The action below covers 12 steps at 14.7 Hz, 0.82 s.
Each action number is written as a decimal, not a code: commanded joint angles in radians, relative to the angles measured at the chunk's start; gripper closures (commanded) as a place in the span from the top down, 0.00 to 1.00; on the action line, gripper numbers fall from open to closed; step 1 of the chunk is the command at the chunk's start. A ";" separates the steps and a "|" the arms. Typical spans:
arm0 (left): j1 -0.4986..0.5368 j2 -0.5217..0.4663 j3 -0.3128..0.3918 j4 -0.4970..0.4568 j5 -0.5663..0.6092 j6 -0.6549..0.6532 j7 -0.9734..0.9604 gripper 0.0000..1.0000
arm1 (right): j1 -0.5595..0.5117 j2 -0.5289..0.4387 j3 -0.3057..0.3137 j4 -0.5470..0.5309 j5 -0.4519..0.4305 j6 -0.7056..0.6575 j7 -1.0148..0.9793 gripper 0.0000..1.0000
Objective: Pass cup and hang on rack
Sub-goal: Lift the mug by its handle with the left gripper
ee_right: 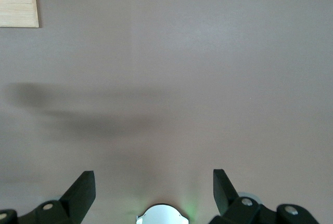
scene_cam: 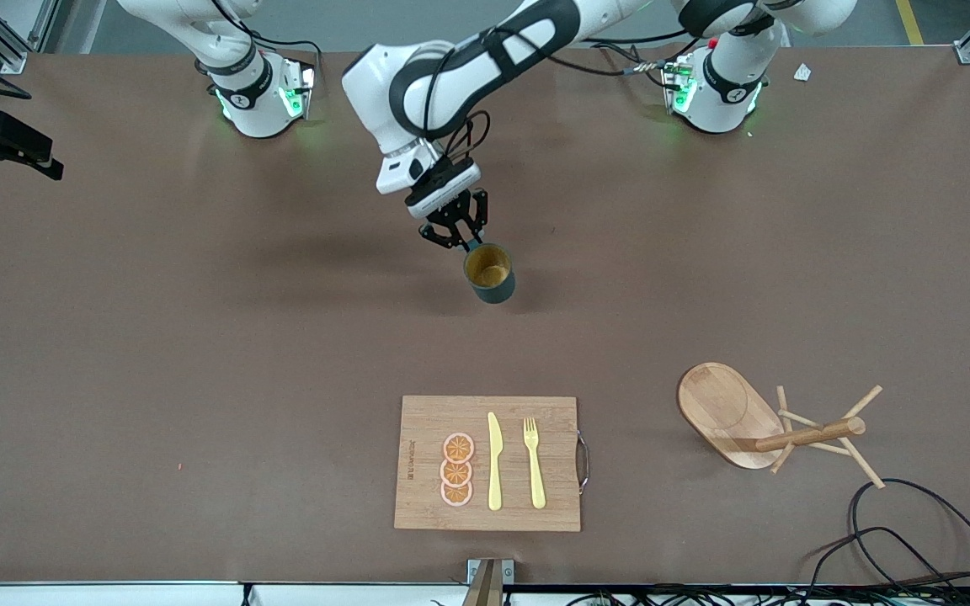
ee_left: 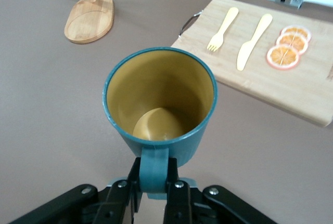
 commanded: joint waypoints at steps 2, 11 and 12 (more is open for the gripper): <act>0.086 -0.176 -0.002 -0.028 -0.163 -0.001 0.128 0.00 | 0.001 -0.028 0.003 -0.032 0.003 0.021 0.012 1.00; 0.356 -0.385 -0.004 0.014 -0.514 0.005 0.353 0.00 | 0.017 -0.031 0.002 -0.032 0.000 0.013 0.012 1.00; 0.384 -0.394 -0.005 0.014 -0.548 0.007 0.363 0.00 | 0.017 -0.031 0.002 -0.032 0.000 0.013 0.011 1.00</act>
